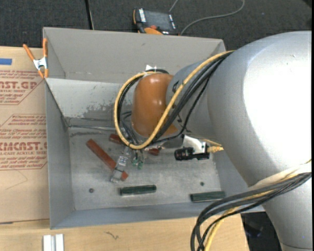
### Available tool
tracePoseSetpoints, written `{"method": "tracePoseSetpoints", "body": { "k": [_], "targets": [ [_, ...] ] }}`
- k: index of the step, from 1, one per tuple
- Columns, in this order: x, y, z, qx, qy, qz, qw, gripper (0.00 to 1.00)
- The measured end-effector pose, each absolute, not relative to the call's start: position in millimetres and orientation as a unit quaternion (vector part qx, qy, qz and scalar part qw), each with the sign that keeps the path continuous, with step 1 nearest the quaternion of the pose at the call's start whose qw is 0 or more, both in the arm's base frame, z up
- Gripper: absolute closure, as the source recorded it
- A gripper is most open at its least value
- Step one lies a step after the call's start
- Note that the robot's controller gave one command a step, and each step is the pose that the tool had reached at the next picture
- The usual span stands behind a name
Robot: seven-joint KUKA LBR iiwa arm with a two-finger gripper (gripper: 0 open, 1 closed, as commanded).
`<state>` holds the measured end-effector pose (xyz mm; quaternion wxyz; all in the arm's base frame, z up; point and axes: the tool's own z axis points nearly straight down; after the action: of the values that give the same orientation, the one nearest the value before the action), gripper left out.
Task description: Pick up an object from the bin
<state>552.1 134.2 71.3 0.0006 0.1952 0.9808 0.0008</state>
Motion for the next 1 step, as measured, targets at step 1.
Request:
{"method": "tracePoseSetpoints", "body": {
  "k": [1],
  "targets": [
    [550.8,139.6,71.3,0.146,0.989,0.000,0.003,0.00]
  ]
}}
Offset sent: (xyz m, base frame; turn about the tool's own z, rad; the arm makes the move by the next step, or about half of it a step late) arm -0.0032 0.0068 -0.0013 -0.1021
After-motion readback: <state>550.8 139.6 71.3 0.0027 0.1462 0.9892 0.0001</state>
